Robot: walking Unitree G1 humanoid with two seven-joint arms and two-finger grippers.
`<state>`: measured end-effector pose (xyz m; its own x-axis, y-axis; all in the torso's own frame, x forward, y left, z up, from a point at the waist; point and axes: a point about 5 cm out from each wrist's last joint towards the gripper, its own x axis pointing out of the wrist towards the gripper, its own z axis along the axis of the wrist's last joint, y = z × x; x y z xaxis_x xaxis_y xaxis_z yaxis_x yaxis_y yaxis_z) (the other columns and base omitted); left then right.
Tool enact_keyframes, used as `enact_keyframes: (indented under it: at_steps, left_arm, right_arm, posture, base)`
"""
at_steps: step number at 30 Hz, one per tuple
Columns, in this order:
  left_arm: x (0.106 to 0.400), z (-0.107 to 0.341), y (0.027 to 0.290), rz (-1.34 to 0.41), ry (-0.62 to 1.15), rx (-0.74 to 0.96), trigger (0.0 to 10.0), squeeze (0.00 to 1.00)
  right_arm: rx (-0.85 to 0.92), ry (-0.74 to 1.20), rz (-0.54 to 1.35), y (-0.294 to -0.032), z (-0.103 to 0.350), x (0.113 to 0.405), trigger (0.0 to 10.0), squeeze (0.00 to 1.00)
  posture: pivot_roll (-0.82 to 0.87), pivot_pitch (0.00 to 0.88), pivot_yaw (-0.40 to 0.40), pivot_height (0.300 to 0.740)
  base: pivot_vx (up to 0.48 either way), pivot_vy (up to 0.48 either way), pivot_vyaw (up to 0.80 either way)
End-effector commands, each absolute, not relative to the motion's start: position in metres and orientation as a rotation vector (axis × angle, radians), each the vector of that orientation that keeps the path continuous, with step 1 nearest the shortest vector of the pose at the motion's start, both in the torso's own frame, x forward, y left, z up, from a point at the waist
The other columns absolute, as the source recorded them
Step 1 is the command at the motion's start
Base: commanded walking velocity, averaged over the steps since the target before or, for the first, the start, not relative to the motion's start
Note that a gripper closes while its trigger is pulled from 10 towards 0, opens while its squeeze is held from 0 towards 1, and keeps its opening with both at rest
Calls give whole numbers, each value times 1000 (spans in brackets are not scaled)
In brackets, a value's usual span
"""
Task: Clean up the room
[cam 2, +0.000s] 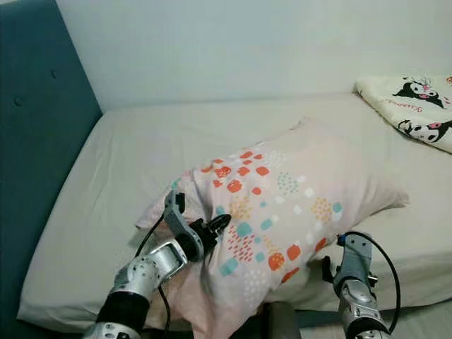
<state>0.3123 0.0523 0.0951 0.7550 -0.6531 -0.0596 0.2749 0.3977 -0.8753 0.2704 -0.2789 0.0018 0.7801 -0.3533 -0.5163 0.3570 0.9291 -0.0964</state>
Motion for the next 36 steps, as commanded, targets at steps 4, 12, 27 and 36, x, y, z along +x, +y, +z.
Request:
enact_keyframes:
  at_steps: [4, 12, 27, 36]
  left_arm:
    - [299, 130, 13, -842, 359, -1201, 0, 0]
    - [337, 161, 52, -605, 146, -1277, 0, 0]
    - [367, 270, 245, 237, -410, -913, 0, 0]
    - [340, 302, 273, 473, -548, -686, 0, 0]
  right_arm:
    - [13, 562, -398, -281, 0, 268, 10000, 0]
    - [15, 558, -400, -281, 1, 268, 10000, 0]
    - [13, 550, -388, -278, 4, 273, 10000, 0]
    - [10, 550, -375, -275, 4, 275, 10000, 0]
  posture:
    - [-75, 4, -9, 541]
    - [-77, 2, -9, 541]
    - [-64, 1, -15, 541]
    - [-45, 1, -24, 541]
  base:
    - [0, 0, 0]
    - [0, 0, 0]
    - [0, 0, 0]
    - [0, 0, 0]
